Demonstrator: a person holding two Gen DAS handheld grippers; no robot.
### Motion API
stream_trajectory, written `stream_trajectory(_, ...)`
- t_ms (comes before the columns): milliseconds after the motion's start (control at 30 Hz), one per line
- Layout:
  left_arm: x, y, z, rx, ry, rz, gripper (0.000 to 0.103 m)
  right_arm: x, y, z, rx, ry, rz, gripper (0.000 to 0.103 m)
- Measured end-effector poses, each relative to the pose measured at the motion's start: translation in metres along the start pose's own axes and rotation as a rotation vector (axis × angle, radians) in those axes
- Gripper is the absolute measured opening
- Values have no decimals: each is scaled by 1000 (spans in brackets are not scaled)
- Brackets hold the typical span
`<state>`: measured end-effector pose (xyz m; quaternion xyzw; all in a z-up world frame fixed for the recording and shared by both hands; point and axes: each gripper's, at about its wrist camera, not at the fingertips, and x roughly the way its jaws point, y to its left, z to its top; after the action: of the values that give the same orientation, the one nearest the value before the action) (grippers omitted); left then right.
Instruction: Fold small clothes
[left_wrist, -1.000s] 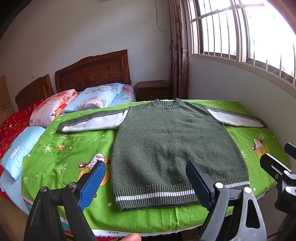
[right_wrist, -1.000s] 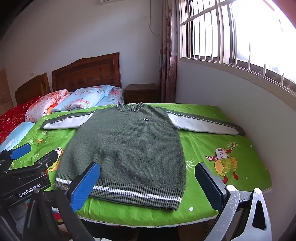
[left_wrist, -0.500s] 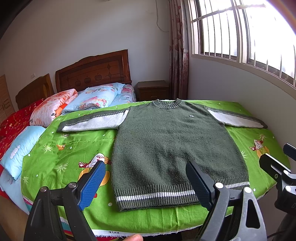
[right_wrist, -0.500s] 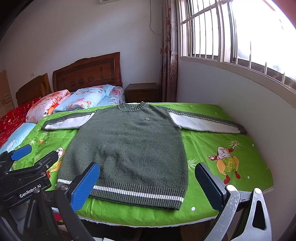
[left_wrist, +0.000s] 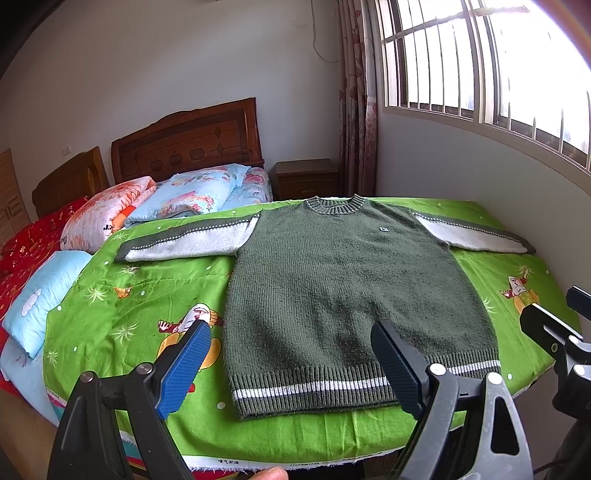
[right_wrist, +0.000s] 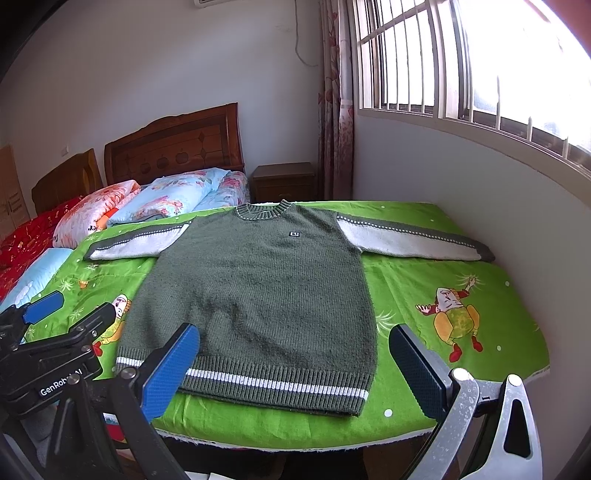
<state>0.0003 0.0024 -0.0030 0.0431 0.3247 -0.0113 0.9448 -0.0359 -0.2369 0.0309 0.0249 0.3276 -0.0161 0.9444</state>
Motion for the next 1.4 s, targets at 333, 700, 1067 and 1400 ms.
stream_trajectory(333, -1, 1, -1, -2, 0, 3, 90, 0, -1, -1, 8, 3, 2, 103)
stream_trajectory(700, -1, 1, -1, -2, 0, 3, 90, 1, -3, -2, 14, 5, 5, 103)
stream_trajectory(1067, -2, 3, -4, -2, 2, 4, 90, 3, -6, -3, 29, 12, 8, 103)
stream_trajectory(1400, 0, 2, -4, 1, 11, 6, 90, 7, -8, -3, 34, 19, 6, 103)
